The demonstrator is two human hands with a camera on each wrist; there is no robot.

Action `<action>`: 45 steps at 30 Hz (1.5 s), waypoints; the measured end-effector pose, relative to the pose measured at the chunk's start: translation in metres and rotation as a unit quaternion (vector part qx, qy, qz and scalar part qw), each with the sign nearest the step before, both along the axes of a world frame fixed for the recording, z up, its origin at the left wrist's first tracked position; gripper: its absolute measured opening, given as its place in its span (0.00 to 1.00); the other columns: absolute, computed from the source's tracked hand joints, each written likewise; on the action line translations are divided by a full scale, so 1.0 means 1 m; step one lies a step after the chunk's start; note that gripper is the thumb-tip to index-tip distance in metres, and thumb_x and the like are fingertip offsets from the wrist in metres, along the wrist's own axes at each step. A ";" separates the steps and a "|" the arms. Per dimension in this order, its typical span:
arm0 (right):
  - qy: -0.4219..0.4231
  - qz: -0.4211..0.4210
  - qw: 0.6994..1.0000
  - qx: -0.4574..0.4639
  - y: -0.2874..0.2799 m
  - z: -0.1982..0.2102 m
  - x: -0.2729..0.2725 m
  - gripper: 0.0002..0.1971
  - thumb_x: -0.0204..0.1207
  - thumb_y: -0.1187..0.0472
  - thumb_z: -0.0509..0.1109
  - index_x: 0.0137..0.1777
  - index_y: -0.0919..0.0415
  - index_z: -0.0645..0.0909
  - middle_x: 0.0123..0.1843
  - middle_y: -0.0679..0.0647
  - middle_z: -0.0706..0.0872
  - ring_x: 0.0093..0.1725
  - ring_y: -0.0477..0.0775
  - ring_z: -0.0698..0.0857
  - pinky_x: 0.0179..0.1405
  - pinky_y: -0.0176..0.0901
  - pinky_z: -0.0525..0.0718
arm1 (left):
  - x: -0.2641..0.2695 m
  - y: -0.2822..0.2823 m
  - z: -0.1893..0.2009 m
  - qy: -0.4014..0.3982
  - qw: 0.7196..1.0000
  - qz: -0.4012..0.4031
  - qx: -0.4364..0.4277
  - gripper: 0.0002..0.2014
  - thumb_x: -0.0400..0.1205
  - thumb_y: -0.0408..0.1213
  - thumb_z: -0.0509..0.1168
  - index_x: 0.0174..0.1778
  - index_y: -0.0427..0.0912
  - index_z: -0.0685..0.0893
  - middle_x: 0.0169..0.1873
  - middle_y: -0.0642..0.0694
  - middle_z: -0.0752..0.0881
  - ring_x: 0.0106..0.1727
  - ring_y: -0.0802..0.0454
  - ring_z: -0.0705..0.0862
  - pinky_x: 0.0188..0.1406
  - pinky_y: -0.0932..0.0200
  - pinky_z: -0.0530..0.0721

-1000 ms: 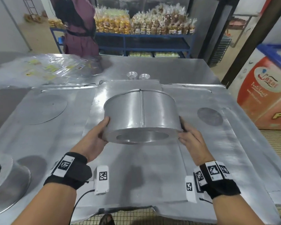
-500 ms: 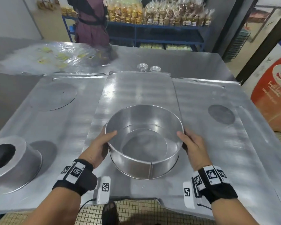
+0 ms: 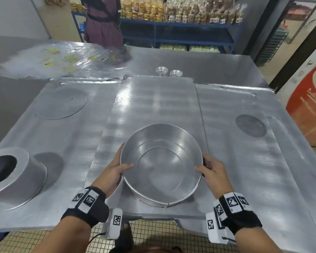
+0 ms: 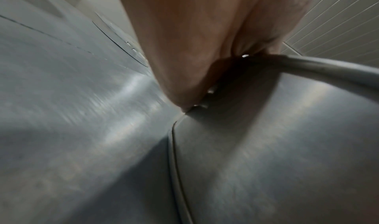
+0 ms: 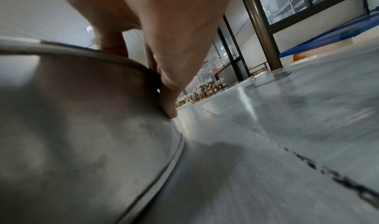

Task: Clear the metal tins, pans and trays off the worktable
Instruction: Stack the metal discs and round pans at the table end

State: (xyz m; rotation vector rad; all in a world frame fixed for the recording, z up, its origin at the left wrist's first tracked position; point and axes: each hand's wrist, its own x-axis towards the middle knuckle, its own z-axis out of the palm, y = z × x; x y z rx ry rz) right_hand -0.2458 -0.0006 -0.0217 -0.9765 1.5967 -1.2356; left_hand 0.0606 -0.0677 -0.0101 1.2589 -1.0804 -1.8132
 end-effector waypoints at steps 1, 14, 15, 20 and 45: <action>0.025 -0.003 1.000 0.011 -0.001 0.002 0.000 0.28 0.70 0.84 0.67 0.62 0.54 0.86 0.55 0.54 0.92 0.59 0.59 0.90 0.65 0.54 0.84 | 0.001 -0.001 -0.001 -0.012 1.000 -0.005 -0.002 0.38 0.81 0.20 0.63 0.79 0.66 0.70 0.71 0.51 0.85 0.70 0.46 0.84 0.66 0.50 0.82; 0.519 0.171 0.815 0.194 -0.108 0.092 0.017 0.14 0.72 0.65 0.68 0.29 0.58 0.68 0.37 0.59 0.78 0.41 0.63 0.81 0.39 0.42 0.74 | 0.011 -0.074 0.078 -0.388 0.907 -0.161 -0.036 0.14 0.81 0.39 0.71 0.63 0.44 0.86 0.57 0.44 0.88 0.55 0.47 0.87 0.58 0.46 0.87; 0.530 0.175 0.809 0.185 -0.120 0.100 0.029 0.14 0.73 0.64 0.69 0.29 0.58 0.68 0.37 0.58 0.79 0.41 0.63 0.80 0.38 0.42 0.74 | 0.017 -0.089 0.087 -0.404 0.901 -0.152 -0.032 0.14 0.84 0.38 0.70 0.65 0.42 0.85 0.58 0.44 0.88 0.58 0.47 0.88 0.58 0.46 0.88; 0.540 0.226 0.796 0.153 -0.186 0.140 0.111 0.10 0.75 0.58 0.74 0.44 0.63 0.76 0.41 0.55 0.78 0.42 0.60 0.80 0.34 0.39 0.75 | 0.055 -0.153 0.131 -0.457 0.880 -0.121 -0.039 0.15 0.87 0.37 0.67 0.67 0.33 0.83 0.61 0.39 0.88 0.61 0.38 0.88 0.58 0.37 0.89; 0.526 0.354 0.752 0.179 -0.487 0.007 0.407 0.24 0.64 0.43 0.83 0.41 0.60 0.77 0.38 0.51 0.78 0.51 0.59 0.80 0.38 0.44 0.75 | 0.325 -0.419 -0.005 -0.656 0.743 -0.135 0.001 0.50 0.59 0.60 0.85 0.72 0.39 0.73 0.67 0.40 0.82 0.66 0.37 0.82 0.65 0.43 0.82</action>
